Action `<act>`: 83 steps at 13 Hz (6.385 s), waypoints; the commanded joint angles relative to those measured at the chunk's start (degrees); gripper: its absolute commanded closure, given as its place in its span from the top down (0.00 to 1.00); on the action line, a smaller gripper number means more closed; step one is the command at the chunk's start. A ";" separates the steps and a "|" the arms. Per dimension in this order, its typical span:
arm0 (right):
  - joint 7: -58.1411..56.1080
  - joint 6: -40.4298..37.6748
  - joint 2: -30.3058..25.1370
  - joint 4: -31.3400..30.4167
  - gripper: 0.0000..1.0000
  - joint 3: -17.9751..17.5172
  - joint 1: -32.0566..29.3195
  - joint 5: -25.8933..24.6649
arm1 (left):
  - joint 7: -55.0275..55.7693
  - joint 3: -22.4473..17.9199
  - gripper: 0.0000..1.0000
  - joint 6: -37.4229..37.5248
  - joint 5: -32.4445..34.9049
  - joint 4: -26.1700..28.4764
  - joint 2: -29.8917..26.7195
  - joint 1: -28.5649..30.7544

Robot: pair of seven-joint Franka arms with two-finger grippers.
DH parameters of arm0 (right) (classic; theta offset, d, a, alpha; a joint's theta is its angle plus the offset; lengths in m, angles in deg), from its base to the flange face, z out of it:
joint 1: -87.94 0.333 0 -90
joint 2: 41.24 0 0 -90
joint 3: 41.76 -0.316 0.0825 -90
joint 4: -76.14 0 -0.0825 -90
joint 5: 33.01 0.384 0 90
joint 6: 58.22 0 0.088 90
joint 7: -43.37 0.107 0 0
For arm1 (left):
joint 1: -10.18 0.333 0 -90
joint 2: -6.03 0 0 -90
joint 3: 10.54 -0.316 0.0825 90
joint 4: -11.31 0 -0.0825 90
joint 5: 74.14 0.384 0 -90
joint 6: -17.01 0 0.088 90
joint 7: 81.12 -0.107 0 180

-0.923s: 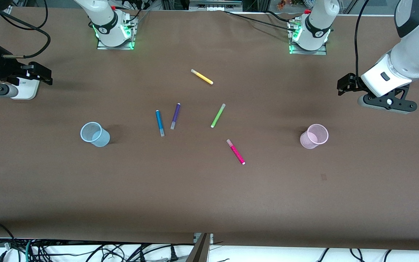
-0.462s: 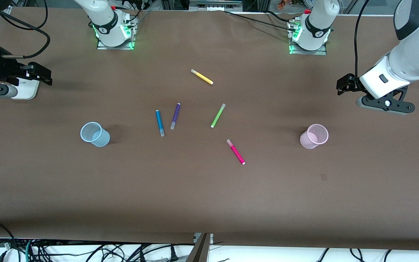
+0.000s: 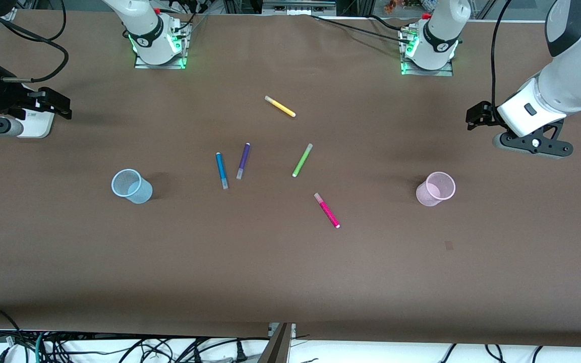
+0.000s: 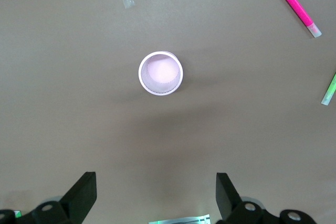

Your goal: Place pink and blue markers in matching cups

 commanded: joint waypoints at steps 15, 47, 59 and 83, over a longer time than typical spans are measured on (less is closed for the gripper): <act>1.04 18.80 23.93 -1.30 1.00 -0.30 12.37 2.35 | 36.75 16.69 1.00 -26.14 0.37 -9.84 26.21 -6.87; 15.28 55.40 29.92 -18.46 0.00 0.32 23.54 1.12 | 80.79 8.87 0.00 -42.52 11.18 -17.31 48.56 -20.06; -26.59 33.69 22.72 -2.45 0.00 5.59 18.89 6.72 | 42.50 9.57 0.00 -15.45 9.59 -16.61 28.96 -12.15; -101.85 22.27 22.71 -6.67 0.00 9.46 2.98 37.32 | -93.21 9.75 0.00 -23.95 -22.63 4.73 21.93 15.71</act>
